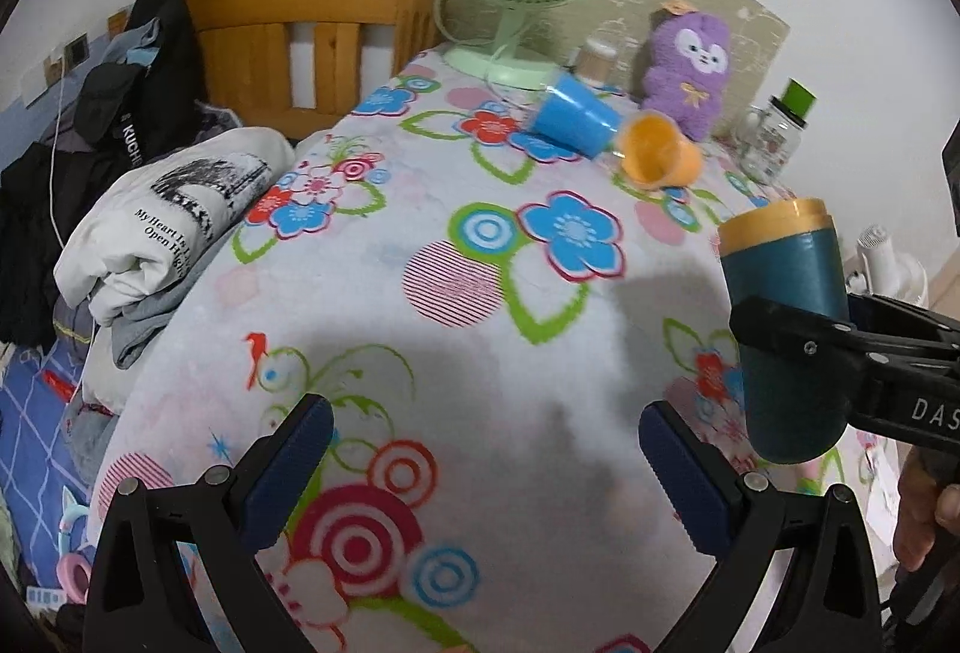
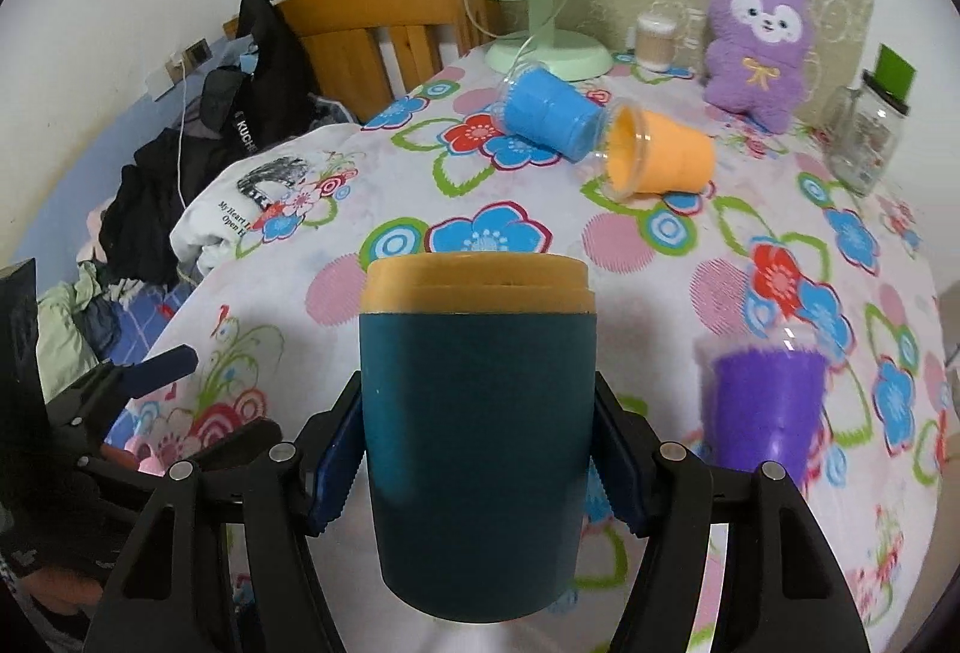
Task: Flip cup upside down
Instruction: 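Close the right tool on the teal cup and lift it, then grasp the teal cup with the left tool while the right tool opens and releases it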
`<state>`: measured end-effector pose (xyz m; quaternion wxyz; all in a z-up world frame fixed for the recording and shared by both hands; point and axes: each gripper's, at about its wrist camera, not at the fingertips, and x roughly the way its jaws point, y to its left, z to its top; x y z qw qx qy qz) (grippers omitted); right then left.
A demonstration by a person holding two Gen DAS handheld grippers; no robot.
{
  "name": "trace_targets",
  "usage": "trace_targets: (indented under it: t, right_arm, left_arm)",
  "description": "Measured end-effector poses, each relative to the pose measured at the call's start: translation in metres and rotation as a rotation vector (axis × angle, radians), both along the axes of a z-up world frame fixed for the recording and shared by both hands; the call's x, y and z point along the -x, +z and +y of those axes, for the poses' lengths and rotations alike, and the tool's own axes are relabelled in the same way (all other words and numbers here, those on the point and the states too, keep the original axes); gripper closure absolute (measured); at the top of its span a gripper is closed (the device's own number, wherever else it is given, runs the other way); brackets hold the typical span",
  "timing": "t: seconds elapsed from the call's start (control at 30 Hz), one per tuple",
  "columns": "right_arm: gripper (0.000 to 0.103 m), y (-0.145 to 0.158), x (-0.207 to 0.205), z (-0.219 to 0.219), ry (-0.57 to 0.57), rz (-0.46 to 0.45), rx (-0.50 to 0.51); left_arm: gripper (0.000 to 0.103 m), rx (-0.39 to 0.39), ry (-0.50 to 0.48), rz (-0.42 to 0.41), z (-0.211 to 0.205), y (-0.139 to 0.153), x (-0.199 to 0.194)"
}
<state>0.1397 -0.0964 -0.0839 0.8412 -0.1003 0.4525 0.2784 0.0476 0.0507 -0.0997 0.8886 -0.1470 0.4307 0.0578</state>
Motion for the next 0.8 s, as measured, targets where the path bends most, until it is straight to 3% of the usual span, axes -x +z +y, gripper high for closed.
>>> trace_targets:
  t: [0.47,0.6,0.8]
  right_arm:
    - [0.032,-0.053,0.01,-0.01,-0.083,0.163,-0.023]
    - [0.022,-0.044,0.013,-0.012,-0.082,0.144,-0.035]
    - [0.017,-0.005,0.024,-0.027,-0.081,0.047,-0.059]
  left_arm:
    - [0.0,-0.013,-0.074,0.009,-0.037,-0.005,0.041]
    - [0.0,-0.023,-0.084,-0.006,-0.043,0.0,0.048]
    - [0.0,-0.03,-0.085,-0.023,-0.048,0.008,0.05]
